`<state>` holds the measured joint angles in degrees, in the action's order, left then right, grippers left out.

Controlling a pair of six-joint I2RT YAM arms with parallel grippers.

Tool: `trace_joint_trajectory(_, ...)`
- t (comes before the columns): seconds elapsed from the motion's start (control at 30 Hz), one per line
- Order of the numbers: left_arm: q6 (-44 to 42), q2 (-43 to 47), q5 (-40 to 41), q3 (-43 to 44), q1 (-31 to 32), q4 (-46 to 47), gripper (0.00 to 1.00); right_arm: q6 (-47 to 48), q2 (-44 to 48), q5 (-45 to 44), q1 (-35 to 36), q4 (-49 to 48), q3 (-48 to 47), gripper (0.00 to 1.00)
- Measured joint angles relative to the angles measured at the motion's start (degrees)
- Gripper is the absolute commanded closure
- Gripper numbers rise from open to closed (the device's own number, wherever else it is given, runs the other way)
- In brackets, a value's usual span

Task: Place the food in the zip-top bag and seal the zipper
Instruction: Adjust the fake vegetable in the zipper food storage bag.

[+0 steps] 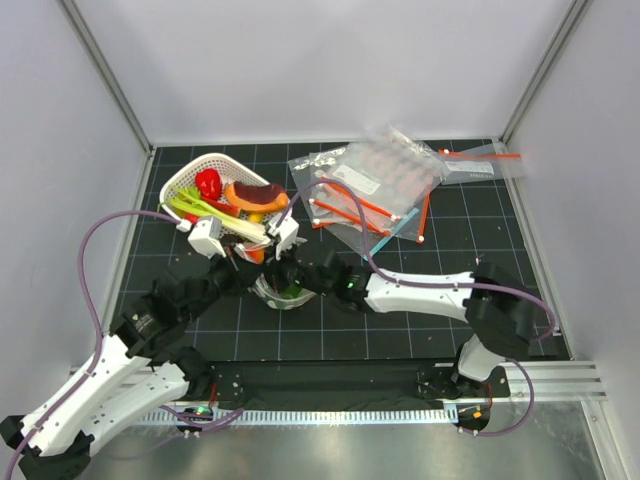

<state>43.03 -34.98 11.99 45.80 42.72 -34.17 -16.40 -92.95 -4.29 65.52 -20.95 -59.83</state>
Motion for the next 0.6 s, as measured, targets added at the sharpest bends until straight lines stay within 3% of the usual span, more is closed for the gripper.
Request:
trace_joint_trajectory(0.17, 0.0, -0.3, 0.0, -0.2, 0.0, 0.0, 1.0, -0.1, -5.2, -0.2, 0.0, 3.1, -2.2, 0.94)
trace_joint_trajectory(0.37, 0.0, -0.7, 0.1, -0.3, 0.0, 0.1, 0.99, -0.2, -5.0, -0.5, 0.0, 4.7, -2.4, 0.94)
trace_joint_trajectory(0.6, 0.0, -0.8, 0.1, -0.3, 0.0, 0.3, 1.0, -0.1, 8.3, -1.0, 0.0, 4.9, 4.2, 0.93)
